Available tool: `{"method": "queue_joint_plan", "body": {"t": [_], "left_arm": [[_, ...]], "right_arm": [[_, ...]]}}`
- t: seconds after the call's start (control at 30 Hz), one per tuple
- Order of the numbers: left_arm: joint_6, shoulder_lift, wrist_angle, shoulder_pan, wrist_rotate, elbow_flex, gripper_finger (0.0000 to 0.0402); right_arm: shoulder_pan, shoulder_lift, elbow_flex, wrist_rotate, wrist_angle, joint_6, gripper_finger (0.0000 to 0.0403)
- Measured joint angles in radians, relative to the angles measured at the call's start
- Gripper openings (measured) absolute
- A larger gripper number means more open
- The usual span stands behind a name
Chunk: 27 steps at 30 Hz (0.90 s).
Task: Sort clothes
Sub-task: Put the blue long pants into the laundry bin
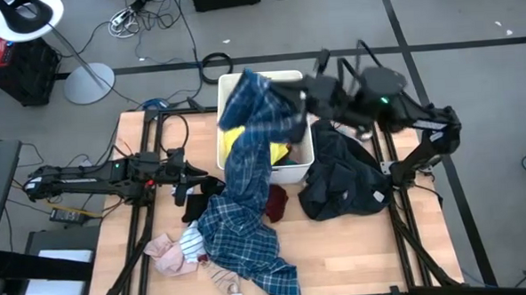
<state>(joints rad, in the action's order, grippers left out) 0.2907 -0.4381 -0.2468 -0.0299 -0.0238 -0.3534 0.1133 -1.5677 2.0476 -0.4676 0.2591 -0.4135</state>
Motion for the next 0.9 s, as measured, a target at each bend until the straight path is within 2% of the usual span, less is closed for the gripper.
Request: {"method": "queue_joint_plan", "body": {"t": [0.2, 0.6, 0.9], "left_arm": [[-0.048, 0.002, 0.005, 0.000, 0.002, 0.000, 0.0102], [-0.103, 0.021, 0.022, 0.060, 0.036, 0.000, 0.0102], [-0.131, 0.115, -0.014, 0.087, -0.004, 0.000, 0.0102]], "right_arm": [[-0.158, -0.034, -0.040, 0.128, 0.064, 0.147, 0.0000], [-0.305, -0.178, -0.209, 0.140, 0.385, 0.447, 0.0000], [-0.371, -0.237, -0.417, 0.324, 0.375, 0.590, 0.0003]]}}
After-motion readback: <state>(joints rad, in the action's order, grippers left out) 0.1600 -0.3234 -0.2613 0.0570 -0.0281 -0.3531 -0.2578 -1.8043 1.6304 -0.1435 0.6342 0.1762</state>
